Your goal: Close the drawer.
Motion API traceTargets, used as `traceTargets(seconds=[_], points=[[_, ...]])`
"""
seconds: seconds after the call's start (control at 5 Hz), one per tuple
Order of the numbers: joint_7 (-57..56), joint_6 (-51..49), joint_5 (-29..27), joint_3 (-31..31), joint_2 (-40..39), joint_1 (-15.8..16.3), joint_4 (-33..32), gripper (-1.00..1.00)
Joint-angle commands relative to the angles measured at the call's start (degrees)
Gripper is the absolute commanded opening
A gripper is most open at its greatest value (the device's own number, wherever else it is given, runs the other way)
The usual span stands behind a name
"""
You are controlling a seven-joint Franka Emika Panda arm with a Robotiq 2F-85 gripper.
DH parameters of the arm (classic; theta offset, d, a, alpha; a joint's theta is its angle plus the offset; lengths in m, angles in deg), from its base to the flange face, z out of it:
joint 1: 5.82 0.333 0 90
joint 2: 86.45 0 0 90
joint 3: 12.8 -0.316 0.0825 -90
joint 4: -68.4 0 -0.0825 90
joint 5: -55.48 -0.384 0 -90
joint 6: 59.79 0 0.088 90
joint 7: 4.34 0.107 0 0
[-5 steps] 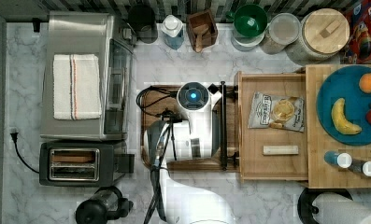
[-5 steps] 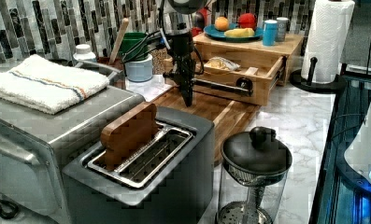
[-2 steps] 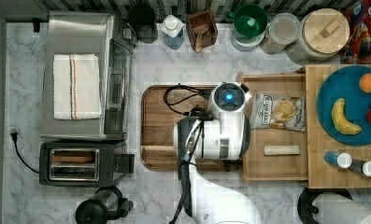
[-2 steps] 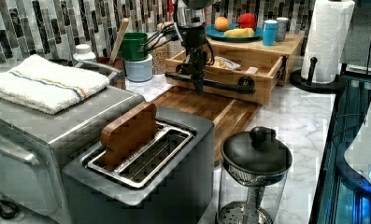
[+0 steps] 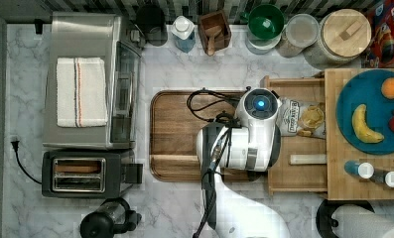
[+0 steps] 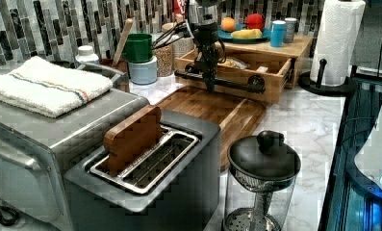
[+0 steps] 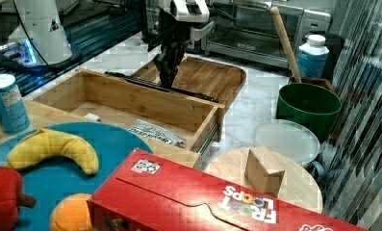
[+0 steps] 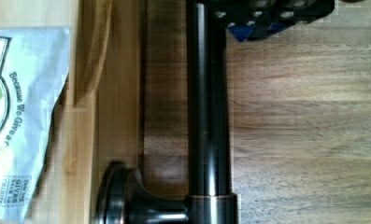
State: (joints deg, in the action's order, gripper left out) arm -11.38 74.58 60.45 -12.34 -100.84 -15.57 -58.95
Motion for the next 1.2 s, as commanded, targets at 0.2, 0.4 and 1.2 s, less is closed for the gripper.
traceTargets(seconds=[0.2, 0.4, 1.2], points=[[-13.9, 2.4, 2.4, 3.7, -0.7, -6.9, 7.3, -1.00], [-16.9, 2.5, 0.6, 5.2, -2.4, -8.8, 9.6, -1.00], [-32.6, 2.8, -4.7, 8.1, -12.5, -18.1, 23.9, -1.00]])
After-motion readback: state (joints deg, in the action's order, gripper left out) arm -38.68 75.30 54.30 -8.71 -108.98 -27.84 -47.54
